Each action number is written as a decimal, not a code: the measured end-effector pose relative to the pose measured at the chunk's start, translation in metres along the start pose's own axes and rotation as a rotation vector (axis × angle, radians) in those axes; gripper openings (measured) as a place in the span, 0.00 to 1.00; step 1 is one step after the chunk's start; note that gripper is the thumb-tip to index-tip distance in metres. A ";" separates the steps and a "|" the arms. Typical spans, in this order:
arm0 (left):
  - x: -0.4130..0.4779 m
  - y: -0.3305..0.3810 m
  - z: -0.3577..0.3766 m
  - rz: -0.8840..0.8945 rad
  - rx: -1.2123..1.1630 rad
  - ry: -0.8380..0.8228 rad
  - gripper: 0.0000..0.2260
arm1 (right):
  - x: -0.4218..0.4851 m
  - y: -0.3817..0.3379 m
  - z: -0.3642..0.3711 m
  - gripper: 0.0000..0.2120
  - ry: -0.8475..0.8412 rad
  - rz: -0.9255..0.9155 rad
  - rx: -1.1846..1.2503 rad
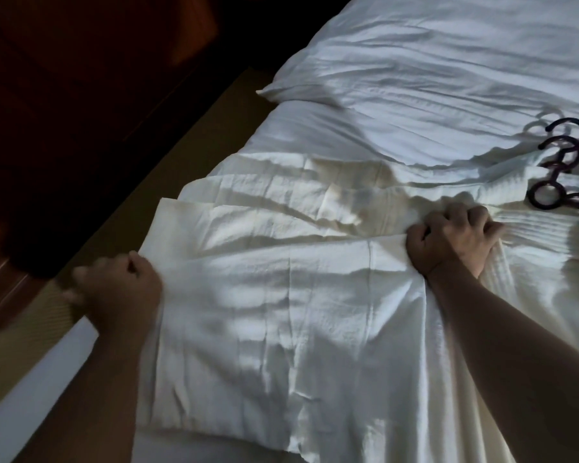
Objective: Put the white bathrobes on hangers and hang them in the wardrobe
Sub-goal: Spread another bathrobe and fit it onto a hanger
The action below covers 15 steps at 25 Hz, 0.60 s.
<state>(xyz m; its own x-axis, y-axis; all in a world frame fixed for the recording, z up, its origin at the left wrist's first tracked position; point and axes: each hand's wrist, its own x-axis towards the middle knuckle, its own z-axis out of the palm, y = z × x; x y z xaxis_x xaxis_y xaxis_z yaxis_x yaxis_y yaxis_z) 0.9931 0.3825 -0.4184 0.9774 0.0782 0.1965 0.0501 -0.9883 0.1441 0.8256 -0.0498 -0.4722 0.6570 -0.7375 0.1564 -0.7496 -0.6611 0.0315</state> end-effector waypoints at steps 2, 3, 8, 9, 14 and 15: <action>-0.023 0.017 -0.017 -0.078 -0.138 0.047 0.15 | -0.002 0.001 0.001 0.21 0.001 -0.002 -0.004; -0.048 0.032 -0.020 0.021 -0.176 0.037 0.16 | 0.000 0.001 0.001 0.21 0.007 -0.002 -0.009; -0.141 0.062 0.020 0.225 -0.100 -0.188 0.28 | -0.001 -0.002 -0.002 0.23 -0.038 0.018 -0.047; -0.137 0.059 0.029 0.216 -0.087 -0.167 0.29 | 0.000 -0.004 -0.004 0.24 -0.066 0.013 -0.074; -0.136 0.055 0.041 0.243 0.001 -0.210 0.28 | -0.001 -0.021 -0.035 0.27 -0.274 -0.111 -0.377; -0.132 0.054 0.038 0.258 -0.002 -0.251 0.28 | -0.015 -0.026 -0.048 0.27 -0.280 -0.129 -0.347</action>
<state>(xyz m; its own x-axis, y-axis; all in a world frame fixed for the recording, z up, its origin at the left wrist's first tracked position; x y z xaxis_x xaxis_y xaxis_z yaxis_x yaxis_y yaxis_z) 0.8744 0.3133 -0.4736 0.9779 -0.2086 -0.0176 -0.2049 -0.9710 0.1231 0.8314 -0.0153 -0.4282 0.7074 -0.6924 -0.1418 -0.6112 -0.7001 0.3692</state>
